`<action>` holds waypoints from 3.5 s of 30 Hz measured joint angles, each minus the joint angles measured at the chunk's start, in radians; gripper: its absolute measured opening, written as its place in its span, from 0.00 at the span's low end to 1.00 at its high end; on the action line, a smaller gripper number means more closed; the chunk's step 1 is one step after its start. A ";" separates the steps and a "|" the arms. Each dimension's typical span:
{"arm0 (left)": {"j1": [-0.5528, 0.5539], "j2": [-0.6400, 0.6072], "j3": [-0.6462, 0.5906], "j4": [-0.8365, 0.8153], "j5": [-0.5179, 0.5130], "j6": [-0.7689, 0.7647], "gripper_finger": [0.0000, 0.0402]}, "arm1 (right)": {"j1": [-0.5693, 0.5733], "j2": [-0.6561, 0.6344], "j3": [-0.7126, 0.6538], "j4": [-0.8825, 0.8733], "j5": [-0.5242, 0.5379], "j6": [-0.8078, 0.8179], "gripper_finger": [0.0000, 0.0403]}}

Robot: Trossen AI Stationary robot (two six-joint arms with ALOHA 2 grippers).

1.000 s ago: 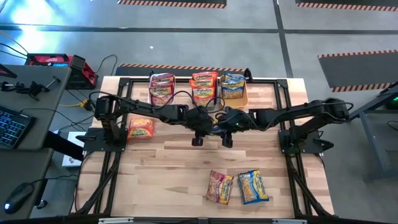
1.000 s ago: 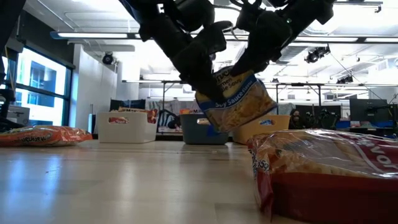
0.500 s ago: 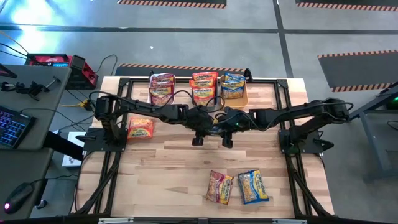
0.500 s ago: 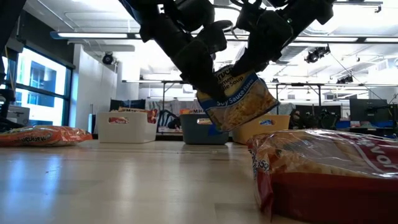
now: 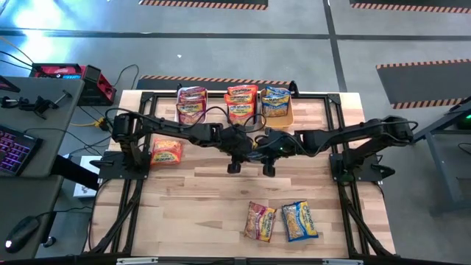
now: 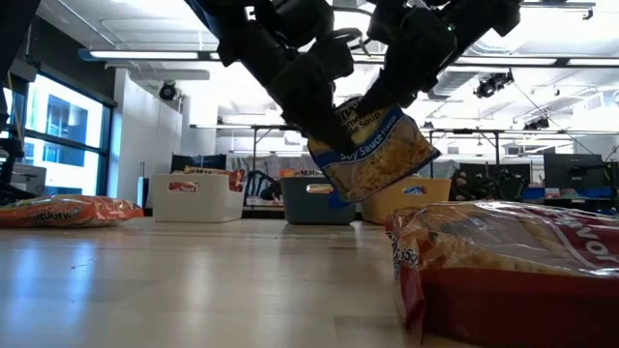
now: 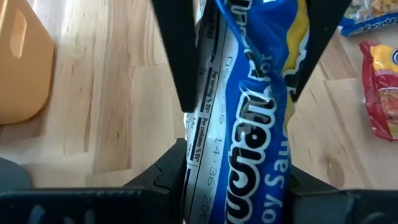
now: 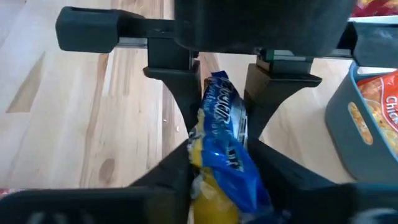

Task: Sort Maruchan noodles
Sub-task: Put the blue noodle pack into the yellow bin

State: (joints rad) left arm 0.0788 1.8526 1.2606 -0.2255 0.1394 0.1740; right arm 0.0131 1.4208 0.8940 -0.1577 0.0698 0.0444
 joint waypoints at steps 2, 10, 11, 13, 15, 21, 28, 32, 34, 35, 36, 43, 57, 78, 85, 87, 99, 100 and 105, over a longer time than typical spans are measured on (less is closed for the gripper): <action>0.000 0.000 0.000 -0.002 0.002 -0.012 0.28 | 0.005 0.000 0.000 0.002 -0.002 -0.002 0.18; -0.002 0.000 0.000 -0.002 0.005 -0.004 0.29 | 0.020 0.000 0.000 -0.002 -0.003 -0.018 0.11; -0.002 0.000 0.000 -0.002 0.005 -0.002 0.29 | 0.020 0.000 0.000 -0.003 -0.004 -0.018 0.12; -0.002 0.000 0.000 -0.002 0.003 -0.001 0.29 | 0.020 0.000 0.000 -0.007 -0.004 -0.018 0.14; -0.002 0.000 0.000 -0.002 0.002 -0.001 0.28 | 0.020 0.000 0.000 -0.007 -0.004 -0.018 0.14; -0.002 -0.014 -0.001 -0.005 -0.006 0.007 0.38 | 0.020 -0.013 0.000 -0.019 0.022 -0.041 0.09; 0.006 -0.107 -0.097 0.074 -0.068 0.014 0.51 | 0.021 -0.087 0.000 -0.111 0.133 -0.115 0.08; 0.015 -0.183 -0.232 0.222 -0.066 -0.006 0.52 | 0.013 -0.159 0.000 -0.145 0.195 -0.201 0.08; 0.019 -0.221 -0.300 0.330 -0.063 -0.023 0.52 | -0.004 -0.209 0.000 -0.164 0.221 -0.247 0.08; 0.020 -0.243 -0.337 0.371 -0.063 -0.035 0.52 | -0.018 -0.233 0.000 -0.179 0.235 -0.271 0.08; 0.020 -0.264 -0.372 0.412 -0.063 -0.042 0.52 | -0.038 -0.259 0.000 -0.189 0.244 -0.298 0.08; 0.027 -0.350 -0.541 0.642 -0.071 -0.104 0.52 | -0.323 -0.445 -0.130 -0.153 0.064 -0.546 0.07; 0.032 -0.353 -0.575 0.687 -0.082 -0.112 0.52 | -0.862 -0.235 -0.208 0.117 -0.593 -0.679 0.07; 0.032 -0.353 -0.575 0.693 -0.085 -0.084 0.52 | -0.964 0.050 -0.206 0.333 -0.768 -0.776 0.07; 0.032 -0.353 -0.575 0.693 -0.084 -0.084 0.52 | -0.966 0.054 -0.207 0.312 -0.609 -0.722 0.20; 0.032 -0.353 -0.575 0.693 -0.084 -0.084 0.52 | -0.966 0.054 -0.208 0.304 -0.563 -0.722 0.25; 0.032 -0.353 -0.575 0.693 -0.084 -0.091 0.52 | -0.960 0.052 -0.208 0.296 -0.397 -0.669 0.43; 0.032 -0.353 -0.575 0.693 -0.084 -0.091 0.52 | -0.959 0.052 -0.208 0.297 -0.383 -0.664 0.45; 0.032 -0.353 -0.575 0.693 -0.084 -0.091 0.52 | -0.943 0.043 -0.208 0.295 -0.329 -0.651 0.53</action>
State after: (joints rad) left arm 0.1104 1.4998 0.6861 0.4675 0.0555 0.0829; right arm -0.9298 1.4634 0.6865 0.1373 -0.2590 -0.6061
